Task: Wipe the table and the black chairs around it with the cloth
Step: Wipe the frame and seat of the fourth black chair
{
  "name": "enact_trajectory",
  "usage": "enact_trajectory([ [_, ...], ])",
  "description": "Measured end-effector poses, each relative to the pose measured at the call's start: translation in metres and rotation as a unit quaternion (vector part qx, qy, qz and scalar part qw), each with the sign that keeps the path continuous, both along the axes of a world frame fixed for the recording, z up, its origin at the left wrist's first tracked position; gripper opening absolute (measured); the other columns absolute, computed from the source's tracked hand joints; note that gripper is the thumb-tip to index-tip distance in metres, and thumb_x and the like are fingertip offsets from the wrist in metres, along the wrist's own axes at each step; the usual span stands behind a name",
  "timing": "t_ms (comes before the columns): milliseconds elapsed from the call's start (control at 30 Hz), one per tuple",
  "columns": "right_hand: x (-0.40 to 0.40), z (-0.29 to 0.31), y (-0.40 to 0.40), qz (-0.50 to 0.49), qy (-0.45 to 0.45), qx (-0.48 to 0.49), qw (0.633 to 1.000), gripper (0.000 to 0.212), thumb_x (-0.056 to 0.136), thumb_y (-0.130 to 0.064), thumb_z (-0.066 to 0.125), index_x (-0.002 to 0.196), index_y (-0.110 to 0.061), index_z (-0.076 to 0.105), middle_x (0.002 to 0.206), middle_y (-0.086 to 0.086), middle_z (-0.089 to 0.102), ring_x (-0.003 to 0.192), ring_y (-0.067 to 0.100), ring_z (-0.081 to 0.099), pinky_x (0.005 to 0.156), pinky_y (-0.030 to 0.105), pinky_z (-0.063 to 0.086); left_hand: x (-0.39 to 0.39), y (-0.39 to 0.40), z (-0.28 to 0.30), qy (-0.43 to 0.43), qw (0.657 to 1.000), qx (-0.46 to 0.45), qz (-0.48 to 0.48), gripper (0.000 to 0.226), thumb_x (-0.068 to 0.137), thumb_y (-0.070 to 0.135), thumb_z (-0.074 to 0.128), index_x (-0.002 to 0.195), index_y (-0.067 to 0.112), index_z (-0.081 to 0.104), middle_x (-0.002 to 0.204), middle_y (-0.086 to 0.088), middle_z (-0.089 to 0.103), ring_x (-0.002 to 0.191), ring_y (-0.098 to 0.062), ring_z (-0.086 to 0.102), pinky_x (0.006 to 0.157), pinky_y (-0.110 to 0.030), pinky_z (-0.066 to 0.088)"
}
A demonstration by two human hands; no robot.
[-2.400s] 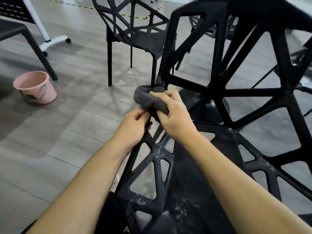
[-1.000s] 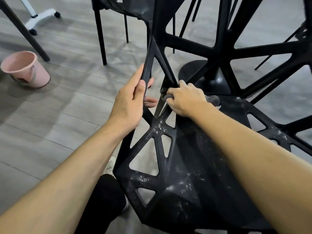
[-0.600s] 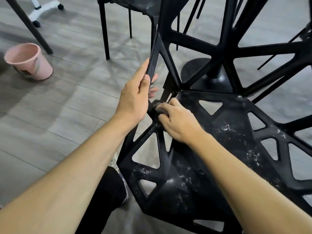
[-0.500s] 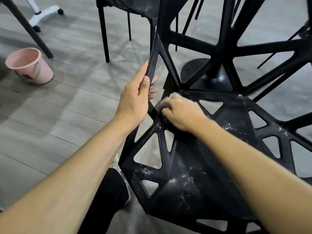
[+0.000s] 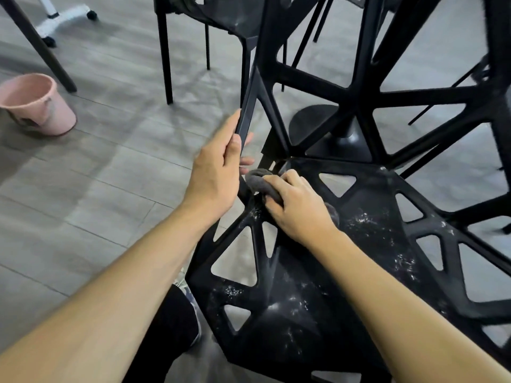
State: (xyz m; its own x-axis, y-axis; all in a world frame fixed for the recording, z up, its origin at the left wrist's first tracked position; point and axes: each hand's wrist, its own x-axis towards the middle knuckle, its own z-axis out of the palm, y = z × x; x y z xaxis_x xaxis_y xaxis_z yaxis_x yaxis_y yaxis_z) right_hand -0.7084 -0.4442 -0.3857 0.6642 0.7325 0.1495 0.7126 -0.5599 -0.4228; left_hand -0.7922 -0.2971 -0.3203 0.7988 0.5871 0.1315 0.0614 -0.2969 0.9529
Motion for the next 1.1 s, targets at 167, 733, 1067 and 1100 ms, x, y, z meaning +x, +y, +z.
enact_trajectory([
  [167,0.064,0.007,-0.013,-0.173,-0.106,-0.012,0.979,0.038,0.095,-0.031,0.056,0.131,-0.020,0.053,0.114,0.014,0.055,0.106,0.039,0.052,0.082,0.048,0.047,0.000,0.000,-0.002,-0.011,1.000,-0.001,0.003,0.044,0.110,0.022,0.033,0.152,0.032,0.041,0.129,0.001,0.066,0.088,-0.015,0.074,0.081,-0.031,0.060],
  [733,0.071,0.005,0.000,-0.109,-0.075,-0.107,0.985,0.027,0.095,-0.034,0.055,0.111,-0.013,0.061,0.112,0.009,0.059,0.108,0.032,0.055,0.082,0.043,0.044,0.002,0.000,-0.001,0.005,1.000,-0.023,0.011,0.044,0.110,0.024,0.032,0.152,0.035,0.038,0.127,0.005,0.067,0.079,-0.020,0.073,0.075,-0.032,0.060],
  [1067,0.012,-0.015,0.013,-0.141,0.054,0.106,0.983,0.030,0.102,-0.028,0.050,0.128,-0.016,0.059,0.111,0.012,0.057,0.105,0.035,0.054,0.091,0.040,0.041,0.002,0.001,0.000,-0.007,1.000,-0.014,0.007,0.044,0.109,0.025,0.032,0.151,0.035,0.040,0.126,0.004,0.067,0.078,-0.024,0.071,0.071,-0.034,0.061],
  [1100,-0.002,-0.013,0.019,-0.162,0.070,0.111,0.978,0.026,0.103,-0.028,0.049,0.124,-0.016,0.058,0.110,0.011,0.056,0.103,0.034,0.055,0.084,0.039,0.040,0.002,0.001,0.000,-0.006,1.000,-0.015,0.007,0.044,0.109,0.024,0.032,0.151,0.034,0.040,0.126,0.004,0.067,0.079,-0.023,0.071,0.071,-0.034,0.061],
])
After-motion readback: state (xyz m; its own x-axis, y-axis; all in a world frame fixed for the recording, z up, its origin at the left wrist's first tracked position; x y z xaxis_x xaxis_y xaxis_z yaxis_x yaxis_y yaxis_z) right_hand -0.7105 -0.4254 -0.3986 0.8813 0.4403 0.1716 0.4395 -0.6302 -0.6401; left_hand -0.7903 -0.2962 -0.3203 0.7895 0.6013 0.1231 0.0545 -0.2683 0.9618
